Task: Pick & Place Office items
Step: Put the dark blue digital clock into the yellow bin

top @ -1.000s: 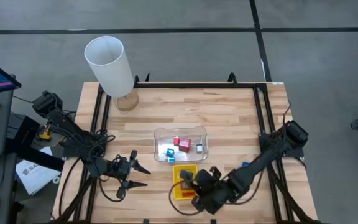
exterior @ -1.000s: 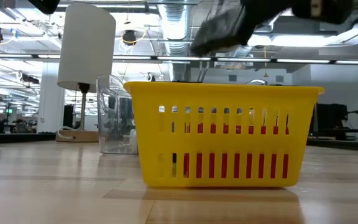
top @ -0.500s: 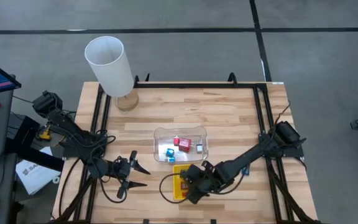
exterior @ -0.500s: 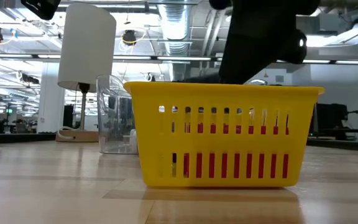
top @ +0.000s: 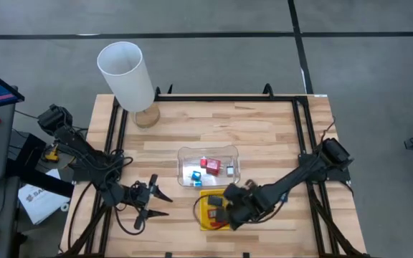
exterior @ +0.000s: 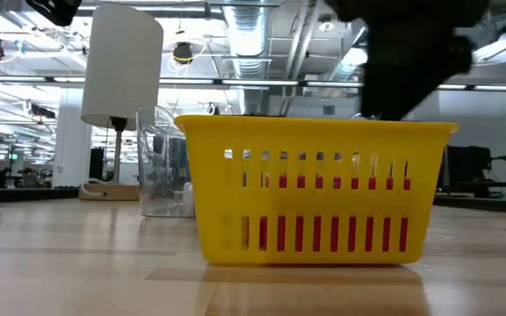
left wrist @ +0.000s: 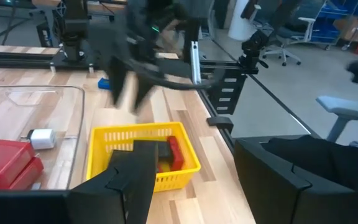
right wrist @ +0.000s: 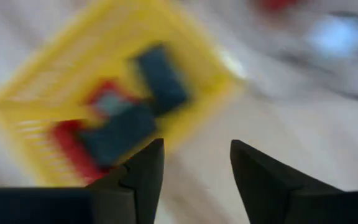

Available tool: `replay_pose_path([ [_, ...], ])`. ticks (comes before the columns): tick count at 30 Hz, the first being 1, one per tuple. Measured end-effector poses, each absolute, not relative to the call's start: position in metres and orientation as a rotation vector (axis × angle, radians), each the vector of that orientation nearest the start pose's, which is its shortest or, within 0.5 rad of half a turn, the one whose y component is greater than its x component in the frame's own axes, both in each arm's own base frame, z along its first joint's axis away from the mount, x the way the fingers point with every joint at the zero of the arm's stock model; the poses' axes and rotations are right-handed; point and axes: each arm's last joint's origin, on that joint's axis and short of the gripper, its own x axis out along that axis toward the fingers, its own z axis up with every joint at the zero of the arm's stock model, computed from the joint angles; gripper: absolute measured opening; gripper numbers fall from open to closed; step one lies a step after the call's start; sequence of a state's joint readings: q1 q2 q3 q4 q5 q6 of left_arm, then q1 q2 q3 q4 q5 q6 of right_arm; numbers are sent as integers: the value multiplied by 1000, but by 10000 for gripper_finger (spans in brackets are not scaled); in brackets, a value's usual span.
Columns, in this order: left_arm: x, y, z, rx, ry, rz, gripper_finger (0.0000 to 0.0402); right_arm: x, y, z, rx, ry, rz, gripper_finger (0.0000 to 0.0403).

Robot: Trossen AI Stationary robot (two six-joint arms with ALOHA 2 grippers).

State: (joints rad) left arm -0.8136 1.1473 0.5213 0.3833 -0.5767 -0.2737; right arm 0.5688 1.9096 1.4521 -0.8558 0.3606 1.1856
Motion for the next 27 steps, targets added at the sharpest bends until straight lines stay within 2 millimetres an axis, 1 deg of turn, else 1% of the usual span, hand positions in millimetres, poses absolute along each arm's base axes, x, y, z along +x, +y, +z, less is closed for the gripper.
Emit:
replay_pose_path([
  [3,170,-162,227,-114,218,-223,209,301,191,216,454,1088,-677,189],
  [6,167,-165,227,-111,220,-243,209,279,198,223,502,1080,-803,199],
  [8,165,-168,227,-106,220,-257,209,265,205,224,534,1071,-875,204],
  [12,161,-171,227,-75,218,-281,209,238,219,220,574,1090,-1039,215],
  [18,160,-172,227,5,205,-294,209,200,232,209,650,990,-1246,248],
  [21,162,-170,228,47,196,-288,209,195,229,195,678,1013,-1309,256],
  [24,163,-166,232,69,175,-279,209,202,219,179,725,998,-1325,256],
  [27,163,-162,235,89,164,-272,209,205,206,166,723,987,-1365,255],
])
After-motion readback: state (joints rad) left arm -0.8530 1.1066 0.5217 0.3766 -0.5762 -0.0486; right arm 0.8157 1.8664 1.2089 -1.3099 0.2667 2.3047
